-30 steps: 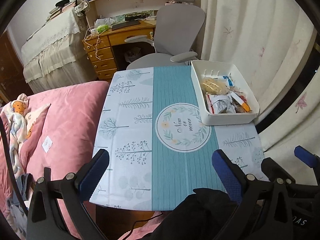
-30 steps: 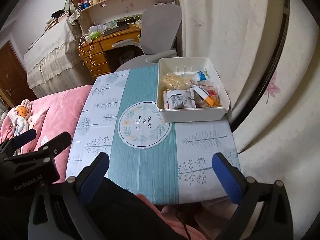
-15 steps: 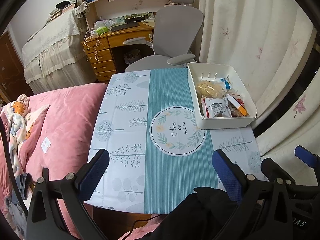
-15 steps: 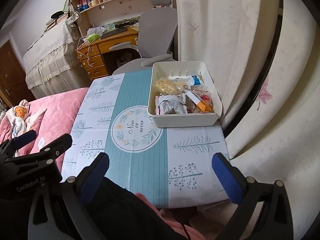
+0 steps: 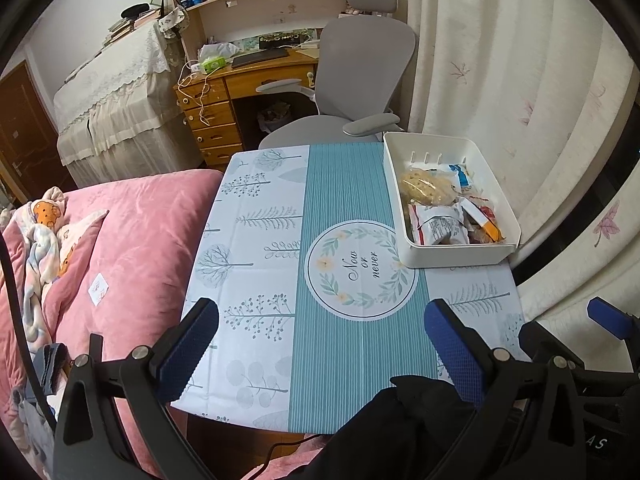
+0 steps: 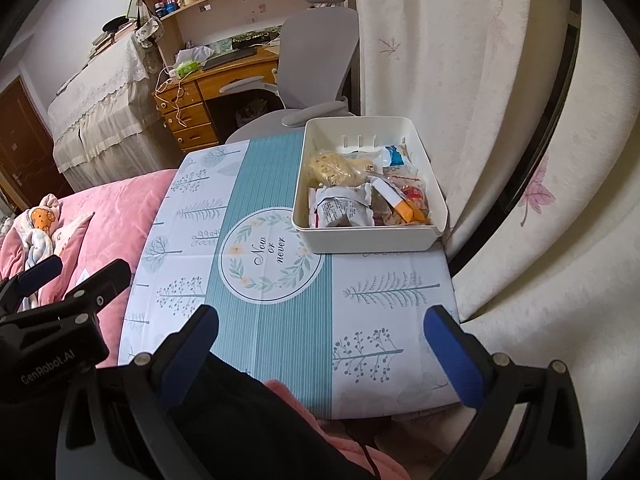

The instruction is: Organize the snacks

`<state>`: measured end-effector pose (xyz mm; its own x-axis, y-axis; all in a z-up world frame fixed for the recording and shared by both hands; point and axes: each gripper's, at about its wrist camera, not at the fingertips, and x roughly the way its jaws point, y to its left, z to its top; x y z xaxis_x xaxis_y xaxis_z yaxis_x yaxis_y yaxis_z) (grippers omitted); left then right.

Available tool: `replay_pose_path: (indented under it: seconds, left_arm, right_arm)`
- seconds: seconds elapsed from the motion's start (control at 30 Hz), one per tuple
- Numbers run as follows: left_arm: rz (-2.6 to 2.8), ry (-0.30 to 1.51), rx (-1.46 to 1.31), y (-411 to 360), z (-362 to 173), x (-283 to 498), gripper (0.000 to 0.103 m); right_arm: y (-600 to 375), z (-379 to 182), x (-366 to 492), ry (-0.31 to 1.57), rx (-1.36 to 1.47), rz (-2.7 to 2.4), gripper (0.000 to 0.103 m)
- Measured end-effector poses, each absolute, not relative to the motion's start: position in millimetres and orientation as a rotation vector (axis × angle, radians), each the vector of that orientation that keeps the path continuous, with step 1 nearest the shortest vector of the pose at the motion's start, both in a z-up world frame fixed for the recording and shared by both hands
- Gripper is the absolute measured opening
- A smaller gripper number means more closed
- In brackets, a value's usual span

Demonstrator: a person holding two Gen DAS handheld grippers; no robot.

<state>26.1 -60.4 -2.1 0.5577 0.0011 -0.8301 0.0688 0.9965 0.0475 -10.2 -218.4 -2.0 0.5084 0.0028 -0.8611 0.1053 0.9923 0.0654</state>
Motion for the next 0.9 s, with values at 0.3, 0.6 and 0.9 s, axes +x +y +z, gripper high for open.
replay_pose_path:
  seconds: [0.3,0.6,0.9]
  left_arm:
    - [-0.040,0.980,0.080,-61,-1,26,0.102]
    - [-0.041,0.981,0.080,-64,-2,26,0.102]
    - [-0.041,0.981,0.080,-63,-2,26,0.102]
  right_arm:
    - [-221,-3,-10,1.045,0.116,-0.063,0.103]
    - [-229,-7,-10,1.058,0.116,-0.066,0.103]
    - [-232,-8,-10,1.063,0.117,-0.063,0.103]
